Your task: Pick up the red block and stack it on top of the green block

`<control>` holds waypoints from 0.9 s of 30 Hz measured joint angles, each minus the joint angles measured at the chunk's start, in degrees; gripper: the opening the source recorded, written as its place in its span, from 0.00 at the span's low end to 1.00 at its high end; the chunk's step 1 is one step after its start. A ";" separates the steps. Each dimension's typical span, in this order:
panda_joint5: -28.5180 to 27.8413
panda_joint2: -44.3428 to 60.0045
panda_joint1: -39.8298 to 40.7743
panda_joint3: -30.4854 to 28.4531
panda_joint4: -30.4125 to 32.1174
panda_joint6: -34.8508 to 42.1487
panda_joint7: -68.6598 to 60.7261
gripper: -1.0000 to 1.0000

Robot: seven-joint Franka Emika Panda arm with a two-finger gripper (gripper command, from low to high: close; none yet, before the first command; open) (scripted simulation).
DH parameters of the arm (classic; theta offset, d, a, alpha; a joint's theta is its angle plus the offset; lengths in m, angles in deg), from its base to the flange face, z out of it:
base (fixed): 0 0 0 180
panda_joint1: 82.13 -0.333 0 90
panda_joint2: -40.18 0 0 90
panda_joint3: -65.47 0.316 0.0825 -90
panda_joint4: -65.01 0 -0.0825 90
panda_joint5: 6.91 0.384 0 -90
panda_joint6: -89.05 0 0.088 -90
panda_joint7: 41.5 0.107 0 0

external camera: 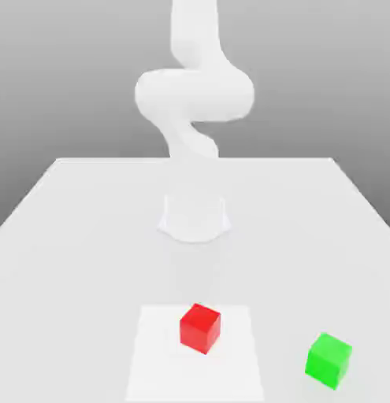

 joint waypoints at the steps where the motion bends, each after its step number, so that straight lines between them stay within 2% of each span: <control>1: 0.12 2.26 -1.53 -1.47 1.32 -1.35 -2.88 0.50; 8: 2.59 16.70 -8.84 -8.23 9.66 -9.78 -22.41 0.50; 14: 3.98 28.73 -12.99 -11.44 16.66 -16.85 -38.23 0.50; 21: 0.78 41.53 -13.65 -12.12 24.01 -25.23 -51.82 0.50; 27: 7.01 50.67 -11.43 -8.20 23.11 -32.68 -57.61 0.50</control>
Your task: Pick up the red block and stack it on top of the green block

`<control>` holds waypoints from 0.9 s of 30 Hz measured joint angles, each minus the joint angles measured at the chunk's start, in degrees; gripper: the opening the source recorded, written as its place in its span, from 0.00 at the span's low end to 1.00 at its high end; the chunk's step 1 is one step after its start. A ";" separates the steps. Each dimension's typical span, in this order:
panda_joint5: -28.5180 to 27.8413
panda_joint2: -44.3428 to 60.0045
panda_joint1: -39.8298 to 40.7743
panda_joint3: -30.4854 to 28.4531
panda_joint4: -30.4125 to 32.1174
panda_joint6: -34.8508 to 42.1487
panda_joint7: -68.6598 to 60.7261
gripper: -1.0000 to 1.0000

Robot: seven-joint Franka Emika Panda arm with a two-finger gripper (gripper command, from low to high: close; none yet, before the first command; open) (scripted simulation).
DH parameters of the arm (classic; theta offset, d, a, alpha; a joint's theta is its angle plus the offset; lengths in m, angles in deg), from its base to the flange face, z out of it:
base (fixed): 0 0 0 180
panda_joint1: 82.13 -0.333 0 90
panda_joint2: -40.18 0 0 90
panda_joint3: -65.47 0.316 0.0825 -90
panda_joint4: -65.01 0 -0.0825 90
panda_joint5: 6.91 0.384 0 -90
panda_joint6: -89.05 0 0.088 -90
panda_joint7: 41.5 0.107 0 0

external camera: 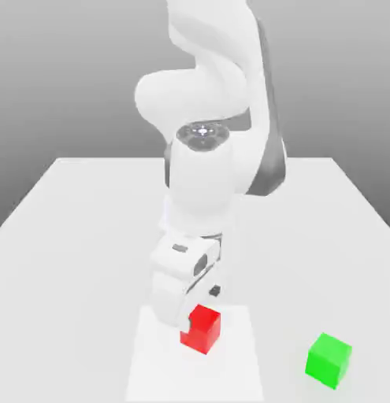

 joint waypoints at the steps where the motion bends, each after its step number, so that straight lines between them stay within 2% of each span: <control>1: 1.24 1.57 0.94 1.24 -0.21 -1.28 -0.90 0.50; 2: 2.42 3.14 1.99 2.57 -0.42 -2.57 -1.75 0.50; 3: 3.37 4.47 2.91 3.71 -0.58 -3.66 -2.43 0.00; 10: 3.46 4.66 3.05 3.88 -0.62 -3.71 -2.47 0.00; 15: -2.56 -2.13 0.71 0.11 0.34 1.79 1.86 0.00; 19: -6.65 -7.90 0.74 -0.78 1.28 6.73 4.88 0.00; 27: -7.43 -3.62 -11.06 7.30 -13.25 16.99 -1.08 0.00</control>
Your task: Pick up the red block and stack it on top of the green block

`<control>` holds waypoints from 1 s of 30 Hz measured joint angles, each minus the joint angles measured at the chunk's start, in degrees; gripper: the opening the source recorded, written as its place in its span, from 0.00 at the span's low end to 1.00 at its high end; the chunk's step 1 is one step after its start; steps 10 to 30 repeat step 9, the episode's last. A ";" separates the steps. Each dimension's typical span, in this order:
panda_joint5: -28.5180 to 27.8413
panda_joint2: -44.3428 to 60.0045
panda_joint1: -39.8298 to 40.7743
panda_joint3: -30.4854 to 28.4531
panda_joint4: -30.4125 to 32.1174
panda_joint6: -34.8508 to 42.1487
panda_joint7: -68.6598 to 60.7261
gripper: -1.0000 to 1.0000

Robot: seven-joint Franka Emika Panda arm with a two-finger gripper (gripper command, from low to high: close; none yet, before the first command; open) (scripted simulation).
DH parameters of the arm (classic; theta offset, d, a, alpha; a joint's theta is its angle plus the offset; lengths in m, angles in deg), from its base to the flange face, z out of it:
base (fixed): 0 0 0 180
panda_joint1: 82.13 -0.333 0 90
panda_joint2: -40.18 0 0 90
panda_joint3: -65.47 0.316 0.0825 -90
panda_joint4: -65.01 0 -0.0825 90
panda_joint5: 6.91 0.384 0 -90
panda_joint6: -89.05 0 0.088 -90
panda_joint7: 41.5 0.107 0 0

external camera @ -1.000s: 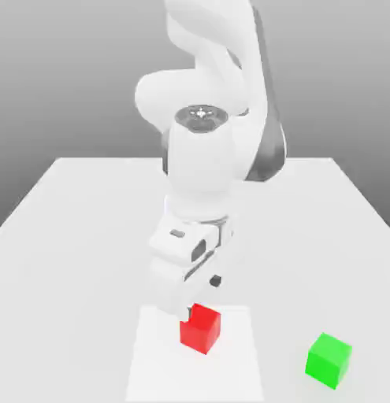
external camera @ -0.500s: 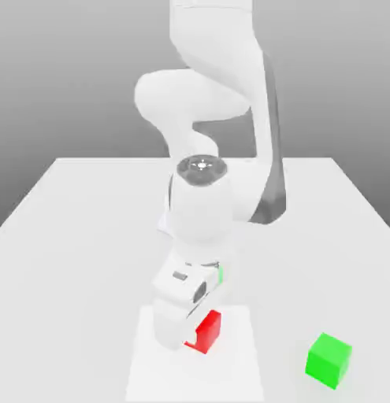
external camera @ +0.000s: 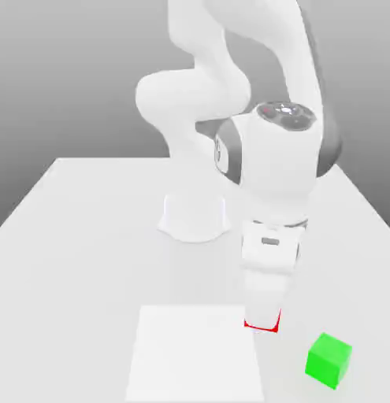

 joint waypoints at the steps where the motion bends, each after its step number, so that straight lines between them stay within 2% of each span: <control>1: 0.13 0.87 -1.11 1.16 -1.95 1.10 -0.96 0.00; 6: 0.66 9.83 -1.57 2.58 -4.21 -5.59 -2.19 0.00; 7: 0.71 10.85 -1.56 2.62 -4.28 -6.53 -2.23 1.00; 30: 0.71 10.85 -1.56 2.62 -4.28 -6.53 -2.23 1.00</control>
